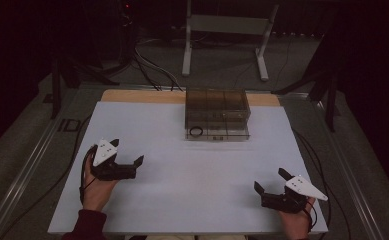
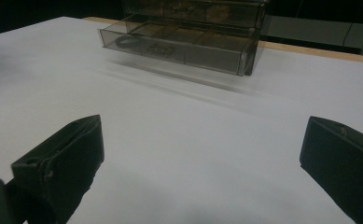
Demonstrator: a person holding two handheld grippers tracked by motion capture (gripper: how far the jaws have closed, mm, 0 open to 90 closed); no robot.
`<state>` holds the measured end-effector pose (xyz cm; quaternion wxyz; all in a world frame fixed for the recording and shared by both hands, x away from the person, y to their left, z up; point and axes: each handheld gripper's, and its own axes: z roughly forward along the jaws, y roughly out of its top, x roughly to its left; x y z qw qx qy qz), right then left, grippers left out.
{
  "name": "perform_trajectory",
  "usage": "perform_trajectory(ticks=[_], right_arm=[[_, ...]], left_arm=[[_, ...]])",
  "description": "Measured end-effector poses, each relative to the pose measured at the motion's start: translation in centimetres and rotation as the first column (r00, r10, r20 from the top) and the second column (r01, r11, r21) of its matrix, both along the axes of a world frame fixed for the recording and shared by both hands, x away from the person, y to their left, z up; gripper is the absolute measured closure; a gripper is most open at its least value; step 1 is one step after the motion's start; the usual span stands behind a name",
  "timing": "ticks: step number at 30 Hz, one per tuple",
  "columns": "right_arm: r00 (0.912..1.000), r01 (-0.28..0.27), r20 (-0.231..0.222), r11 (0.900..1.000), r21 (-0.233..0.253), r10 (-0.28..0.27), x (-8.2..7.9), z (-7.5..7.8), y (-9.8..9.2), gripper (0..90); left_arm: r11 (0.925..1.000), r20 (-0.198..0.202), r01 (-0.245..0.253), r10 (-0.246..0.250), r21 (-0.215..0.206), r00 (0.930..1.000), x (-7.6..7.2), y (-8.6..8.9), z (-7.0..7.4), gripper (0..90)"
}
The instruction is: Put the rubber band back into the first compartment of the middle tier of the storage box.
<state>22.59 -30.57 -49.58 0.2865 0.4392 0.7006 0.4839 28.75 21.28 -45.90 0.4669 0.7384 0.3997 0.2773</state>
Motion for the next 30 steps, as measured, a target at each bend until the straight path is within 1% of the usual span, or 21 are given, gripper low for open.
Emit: perform_trajectory(ticks=[2,8,12,17,19,21,22,25,27,29,30], right_arm=[[1.0000,0.000,-0.001,1.000,0.002,0.000,0.0,0.0,0.0,0.1],[1.0000,0.001,-0.002,1.000,0.004,-0.001,0.2,-0.1,0.0,0.1],[1.0000,0.003,-0.004,1.000,0.008,-0.003,0.5,-0.1,0.0,0.1],[1.0000,0.005,-0.009,1.000,0.003,-0.005,0.8,-0.2,0.0,0.1],[0.9999,0.003,-0.010,1.000,-0.002,-0.003,0.8,-0.3,0.0,0.1],[0.9999,0.001,-0.013,1.000,-0.006,-0.001,0.9,-0.3,0.0,0.1],[0.9998,-0.001,-0.018,1.000,-0.007,0.001,0.9,-0.3,0.0,0.1],[0.9997,-0.007,-0.025,1.000,-0.022,0.006,0.9,-0.4,0.2,0.1],[0.9994,-0.012,-0.032,0.999,-0.038,0.010,1.0,-0.5,0.3,0.1],[0.9988,-0.018,-0.046,0.999,-0.051,0.016,1.1,-0.6,0.4,0.1],[0.9980,-0.018,-0.062,0.998,-0.062,0.015,1.2,-0.7,0.5,0.1]], left_arm=[[0.9999,0.001,-0.009,0.009,-0.007,1.0000,-0.4,0.4,-0.4,0.5],[0.9997,0.020,-0.025,0.025,0.001,0.9995,-1.8,1.3,-1.3,0.4],[0.9990,0.031,-0.045,0.045,-0.005,0.9985,-2.7,1.8,-2.0,0.5],[0.9971,0.022,-0.068,0.068,-0.034,0.9974,-3.7,2.7,-3.3,0.5],[0.9964,0.020,-0.075,0.076,-0.039,0.9969,-4.0,3.0,-3.6,0.5],[0.9960,0.021,-0.080,0.081,-0.040,0.9965,-4.3,3.4,-3.7,0.4],[0.9954,0.027,-0.083,0.085,-0.047,0.9960,-4.4,3.5,-3.7,0.4],[0.9934,0.042,-0.095,0.098,-0.063,0.9943,-4.6,4.1,-3.5,0.5],[0.9922,0.044,-0.103,0.107,-0.070,0.9933,-4.7,4.3,-3.5,0.4],[0.9910,0.042,-0.116,0.119,-0.066,0.9920,-4.8,4.6,-3.5,0.5],[0.9910,0.042,-0.116,0.119,-0.066,0.9920,-4.8,4.6,-3.5,0.4]])
